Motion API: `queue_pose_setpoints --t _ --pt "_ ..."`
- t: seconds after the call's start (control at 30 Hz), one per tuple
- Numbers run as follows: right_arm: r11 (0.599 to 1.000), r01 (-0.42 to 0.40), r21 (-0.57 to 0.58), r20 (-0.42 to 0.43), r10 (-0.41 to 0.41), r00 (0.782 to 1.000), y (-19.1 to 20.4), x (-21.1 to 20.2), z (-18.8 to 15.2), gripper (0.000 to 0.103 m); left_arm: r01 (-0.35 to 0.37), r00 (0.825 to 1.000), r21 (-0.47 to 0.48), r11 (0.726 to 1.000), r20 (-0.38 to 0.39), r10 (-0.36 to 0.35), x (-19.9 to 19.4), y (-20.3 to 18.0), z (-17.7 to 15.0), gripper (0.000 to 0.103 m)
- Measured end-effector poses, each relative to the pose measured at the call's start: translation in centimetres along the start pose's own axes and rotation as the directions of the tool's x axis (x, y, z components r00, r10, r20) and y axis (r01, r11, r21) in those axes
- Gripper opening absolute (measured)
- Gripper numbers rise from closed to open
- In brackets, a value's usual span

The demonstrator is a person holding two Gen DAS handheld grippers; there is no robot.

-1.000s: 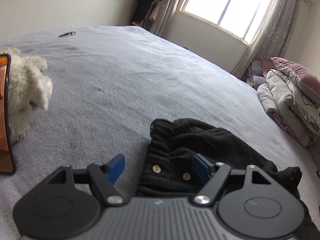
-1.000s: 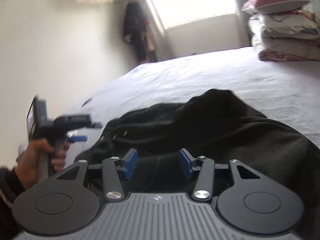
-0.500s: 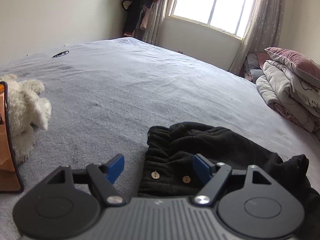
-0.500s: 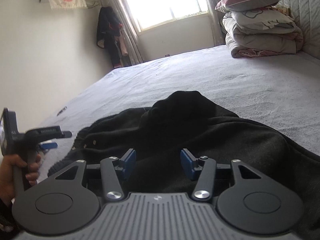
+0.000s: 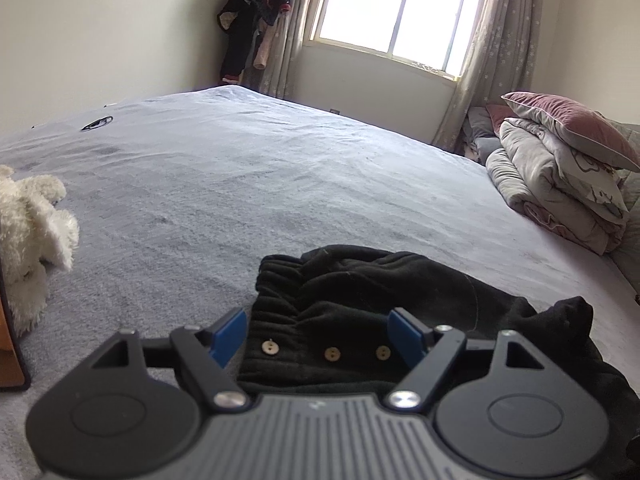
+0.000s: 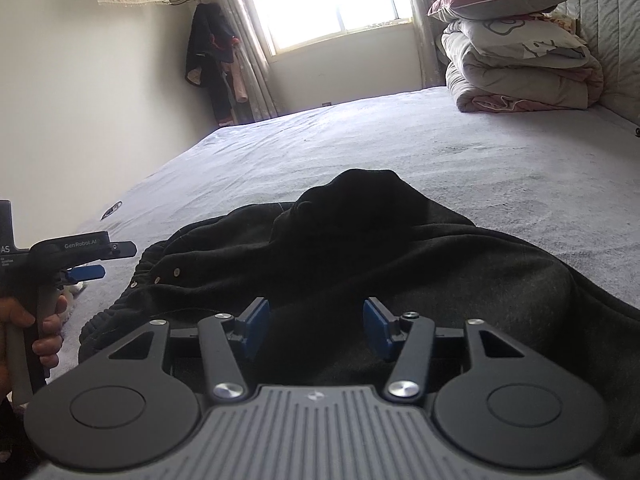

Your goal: Fold clothes

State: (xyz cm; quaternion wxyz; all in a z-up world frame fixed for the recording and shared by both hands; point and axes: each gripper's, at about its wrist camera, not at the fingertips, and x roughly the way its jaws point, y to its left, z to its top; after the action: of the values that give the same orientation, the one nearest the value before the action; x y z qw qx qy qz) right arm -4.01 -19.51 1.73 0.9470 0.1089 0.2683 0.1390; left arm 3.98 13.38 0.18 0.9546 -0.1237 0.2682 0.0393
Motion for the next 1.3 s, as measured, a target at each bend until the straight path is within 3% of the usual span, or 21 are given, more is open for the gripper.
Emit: queue_pose_setpoints --t 0.27,0.5,0.73,1.03,1.17,1.23,1.3 --pt "0.999 0.015 0.042 -0.010 -0.014 1.000 -1.2 1.1 2.4 0.056 0.077 0.997 0.056 0.995 -0.007 -0.077 0.6 -3.2 -0.9 0.081" --pt "0.994 0.113 0.000 -0.008 -0.113 0.994 -3.3 2.4 6.1 0.056 0.184 0.983 0.142 0.973 -0.048 -0.179 2.5 -6.5 -2.2 0.081" --pt "0.973 0.229 -0.010 -0.090 -0.229 0.969 -8.3 7.3 8.1 0.056 0.178 0.980 0.184 0.967 -0.120 -0.158 4.8 -7.0 -2.9 0.082" --pt "0.980 0.143 0.140 -0.219 -0.110 0.969 -12.6 13.1 7.4 0.056 0.180 0.975 0.155 0.971 -0.158 -0.156 6.2 -6.2 -2.8 0.086" --pt "0.976 0.153 0.154 -0.236 -0.114 0.965 -12.5 14.7 6.7 0.057 0.186 0.974 0.167 0.968 -0.161 -0.159 6.2 -6.3 -2.9 0.087" --pt "0.978 0.154 0.140 -0.236 -0.118 0.965 -12.2 15.0 6.6 0.055 0.185 0.974 0.174 0.967 -0.161 -0.158 6.2 -6.4 -2.9 0.088" --pt "0.982 0.143 0.124 -0.227 -0.113 0.967 -11.8 15.1 6.4 0.036 0.184 0.975 0.182 0.966 -0.161 -0.155 6.3 -6.5 -3.0 0.088"
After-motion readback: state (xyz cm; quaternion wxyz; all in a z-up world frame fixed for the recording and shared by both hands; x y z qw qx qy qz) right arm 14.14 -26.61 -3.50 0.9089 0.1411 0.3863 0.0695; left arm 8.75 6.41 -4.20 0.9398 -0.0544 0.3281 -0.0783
